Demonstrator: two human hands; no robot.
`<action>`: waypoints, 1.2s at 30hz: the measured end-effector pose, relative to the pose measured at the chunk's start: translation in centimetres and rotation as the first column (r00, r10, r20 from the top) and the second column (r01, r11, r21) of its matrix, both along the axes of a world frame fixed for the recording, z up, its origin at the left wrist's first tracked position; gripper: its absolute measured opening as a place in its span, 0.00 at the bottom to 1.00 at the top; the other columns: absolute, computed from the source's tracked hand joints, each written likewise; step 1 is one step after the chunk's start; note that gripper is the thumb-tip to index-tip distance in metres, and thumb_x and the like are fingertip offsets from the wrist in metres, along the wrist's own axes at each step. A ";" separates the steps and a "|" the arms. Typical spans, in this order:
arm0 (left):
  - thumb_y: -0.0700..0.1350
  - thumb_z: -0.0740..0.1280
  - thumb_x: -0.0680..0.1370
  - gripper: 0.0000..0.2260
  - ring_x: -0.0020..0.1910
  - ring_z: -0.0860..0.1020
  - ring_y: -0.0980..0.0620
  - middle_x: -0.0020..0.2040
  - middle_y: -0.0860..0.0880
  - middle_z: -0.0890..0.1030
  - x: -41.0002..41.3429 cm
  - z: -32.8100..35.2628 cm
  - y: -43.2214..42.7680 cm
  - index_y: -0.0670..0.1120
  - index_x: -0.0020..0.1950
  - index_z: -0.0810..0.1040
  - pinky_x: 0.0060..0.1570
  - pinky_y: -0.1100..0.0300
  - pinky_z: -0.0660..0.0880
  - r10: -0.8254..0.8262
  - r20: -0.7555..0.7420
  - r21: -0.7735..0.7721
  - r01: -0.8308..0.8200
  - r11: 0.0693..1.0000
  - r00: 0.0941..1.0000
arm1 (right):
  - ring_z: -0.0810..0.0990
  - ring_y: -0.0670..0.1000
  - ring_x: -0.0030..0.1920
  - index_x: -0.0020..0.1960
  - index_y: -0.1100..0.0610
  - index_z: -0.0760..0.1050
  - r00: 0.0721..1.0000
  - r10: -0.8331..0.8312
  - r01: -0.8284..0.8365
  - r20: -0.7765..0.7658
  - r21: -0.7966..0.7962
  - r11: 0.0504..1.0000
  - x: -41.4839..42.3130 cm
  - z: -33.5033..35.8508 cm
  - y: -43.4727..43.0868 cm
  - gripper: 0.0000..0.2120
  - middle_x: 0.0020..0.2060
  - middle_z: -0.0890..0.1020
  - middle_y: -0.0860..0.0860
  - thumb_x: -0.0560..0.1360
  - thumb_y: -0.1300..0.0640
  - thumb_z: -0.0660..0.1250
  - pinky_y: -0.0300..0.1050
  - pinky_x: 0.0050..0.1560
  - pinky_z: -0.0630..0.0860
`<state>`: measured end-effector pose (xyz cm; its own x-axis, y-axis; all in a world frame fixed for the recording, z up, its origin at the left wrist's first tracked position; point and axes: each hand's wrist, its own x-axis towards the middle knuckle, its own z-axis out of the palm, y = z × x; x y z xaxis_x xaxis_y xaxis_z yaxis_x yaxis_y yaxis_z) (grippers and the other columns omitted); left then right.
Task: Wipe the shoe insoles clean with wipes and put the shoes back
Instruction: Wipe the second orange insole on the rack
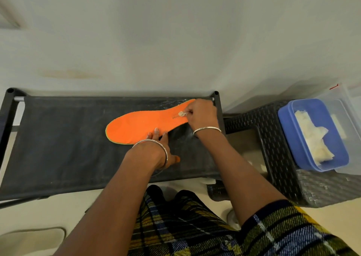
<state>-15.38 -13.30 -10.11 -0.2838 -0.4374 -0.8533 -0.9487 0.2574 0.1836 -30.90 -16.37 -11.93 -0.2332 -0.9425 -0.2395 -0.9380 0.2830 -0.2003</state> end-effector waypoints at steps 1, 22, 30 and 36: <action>0.60 0.60 0.80 0.40 0.78 0.39 0.42 0.78 0.45 0.34 -0.1 0.0 0.1 0.48 0.78 0.35 0.76 0.46 0.47 0.006 -0.003 -0.002 -0.006 1.000 1.000 | 0.80 0.55 0.58 0.57 0.54 0.84 0.999 0.049 -0.049 0.023 0.019 0.999 1.0 -0.2 -0.2 0.12 0.56 0.84 0.53 0.77 0.60 0.66 0.47 0.58 0.75; 0.61 0.60 0.79 0.42 0.78 0.40 0.42 0.78 0.45 0.32 -0.4 -0.4 0.2 0.49 0.78 0.33 0.75 0.43 0.49 0.022 -0.009 0.008 -0.022 1.000 1.000 | 0.79 0.53 0.59 0.56 0.55 0.84 0.963 0.226 -0.232 0.145 0.030 0.972 2.2 0.1 0.8 0.11 0.56 0.84 0.52 0.78 0.61 0.65 0.45 0.58 0.72; 0.62 0.58 0.80 0.41 0.78 0.40 0.41 0.78 0.44 0.33 -0.2 -0.2 0.0 0.48 0.78 0.34 0.76 0.43 0.49 -0.017 0.014 0.003 0.017 1.000 1.000 | 0.79 0.56 0.58 0.56 0.55 0.84 0.999 -0.012 0.013 0.030 -0.011 1.000 -1.0 0.7 1.0 0.10 0.56 0.83 0.53 0.78 0.59 0.67 0.47 0.59 0.73; 0.63 0.60 0.78 0.42 0.77 0.37 0.41 0.78 0.46 0.33 -0.1 -1.4 0.0 0.52 0.78 0.34 0.75 0.40 0.47 0.000 0.020 -0.010 0.001 1.000 1.000 | 0.80 0.53 0.56 0.53 0.55 0.86 0.972 0.176 -0.184 0.157 0.041 0.982 3.1 0.0 0.7 0.10 0.52 0.85 0.51 0.76 0.62 0.68 0.48 0.57 0.76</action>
<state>-15.47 -13.31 -11.55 -0.2672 -0.4456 -0.8545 -0.9520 0.2596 0.1623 -27.80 -15.72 -11.91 -0.0177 -0.9501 -0.3116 -0.9341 0.1268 -0.3337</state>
